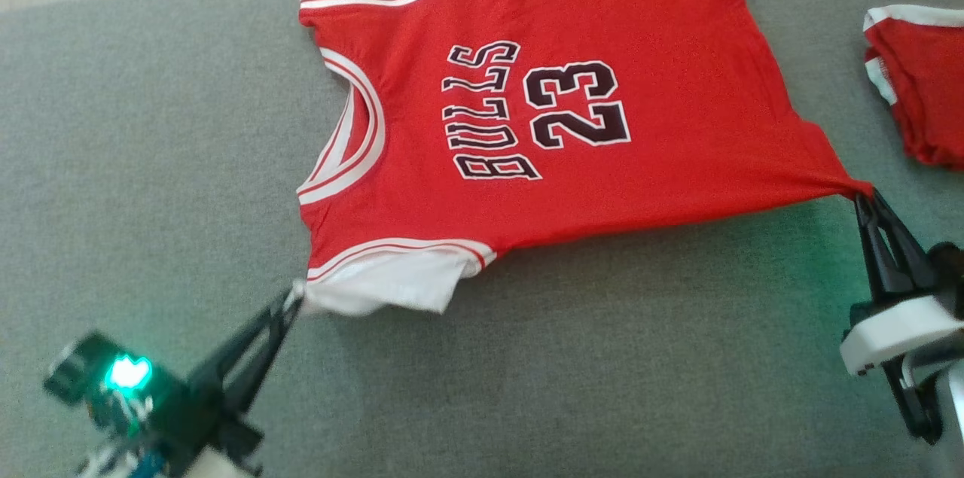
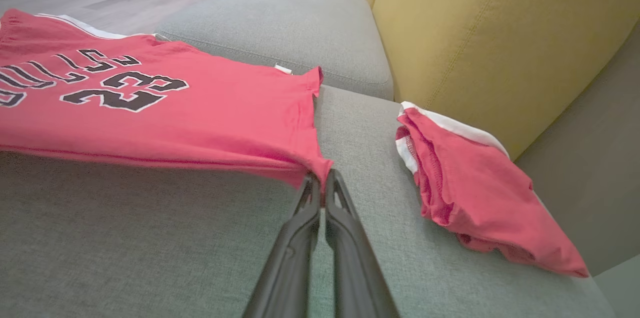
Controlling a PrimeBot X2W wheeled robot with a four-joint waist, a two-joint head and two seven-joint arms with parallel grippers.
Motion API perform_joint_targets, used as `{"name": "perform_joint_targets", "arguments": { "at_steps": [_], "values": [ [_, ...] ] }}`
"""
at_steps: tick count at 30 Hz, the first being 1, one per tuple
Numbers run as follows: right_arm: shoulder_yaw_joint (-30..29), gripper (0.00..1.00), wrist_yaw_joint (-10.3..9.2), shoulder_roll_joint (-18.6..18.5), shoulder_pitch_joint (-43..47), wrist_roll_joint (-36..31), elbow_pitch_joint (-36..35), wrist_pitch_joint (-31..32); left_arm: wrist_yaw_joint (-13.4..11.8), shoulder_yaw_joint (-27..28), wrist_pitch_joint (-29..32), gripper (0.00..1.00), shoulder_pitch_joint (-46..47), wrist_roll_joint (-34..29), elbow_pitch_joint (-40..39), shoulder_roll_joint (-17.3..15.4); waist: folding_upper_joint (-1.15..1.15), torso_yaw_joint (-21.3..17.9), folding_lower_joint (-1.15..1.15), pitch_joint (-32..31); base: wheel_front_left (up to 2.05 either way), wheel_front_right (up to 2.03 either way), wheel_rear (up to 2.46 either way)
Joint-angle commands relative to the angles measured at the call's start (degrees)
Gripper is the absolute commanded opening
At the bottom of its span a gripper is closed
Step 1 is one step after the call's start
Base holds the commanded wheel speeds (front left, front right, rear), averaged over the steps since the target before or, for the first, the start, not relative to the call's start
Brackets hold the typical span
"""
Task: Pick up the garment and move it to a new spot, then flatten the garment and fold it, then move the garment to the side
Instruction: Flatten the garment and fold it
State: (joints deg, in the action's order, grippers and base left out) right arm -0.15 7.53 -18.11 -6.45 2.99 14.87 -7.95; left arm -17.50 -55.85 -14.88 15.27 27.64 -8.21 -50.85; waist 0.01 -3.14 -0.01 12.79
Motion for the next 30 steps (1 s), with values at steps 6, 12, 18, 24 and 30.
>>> {"name": "perform_joint_targets", "arguments": {
  "at_steps": [6,12,18,24,30],
  "values": [
    [-0.1,0.0,-0.04,0.0,-5.9,1.4,1.0,1.4,4.8,4.1,-0.1,0.0,12.9,-3.3,4.9,1.1,-0.01,0.2,0.01,2.2,0.0,0.0,0.0],
    [1.3,0.0,-0.04,-0.4,-13.4,2.1,6.0,1.3,9.8,4.6,-0.1,0.0,24.3,-7.6,12.1,3.7,-0.01,0.3,0.01,5.6,0.0,0.0,0.0],
    [3.3,0.0,-0.04,-1.0,-21.0,2.6,11.0,0.2,13.6,4.9,-0.1,0.0,34.8,-10.9,19.0,6.7,-0.01,0.4,0.01,9.2,0.0,0.0,0.0],
    [5.0,0.0,-0.04,-1.2,-27.4,2.7,15.7,-1.6,14.7,5.0,-0.1,0.15,42.7,-13.9,25.9,9.8,-0.01,0.6,0.01,12.1,0.0,0.0,0.0],
    [7.3,0.31,-0.04,0.1,-31.6,3.3,20.6,-3.9,12.4,6.1,-0.1,1.0,46.0,-15.6,30.7,13.1,-0.01,0.4,0.01,13.7,0.0,0.0,0.0]
  ]
}}
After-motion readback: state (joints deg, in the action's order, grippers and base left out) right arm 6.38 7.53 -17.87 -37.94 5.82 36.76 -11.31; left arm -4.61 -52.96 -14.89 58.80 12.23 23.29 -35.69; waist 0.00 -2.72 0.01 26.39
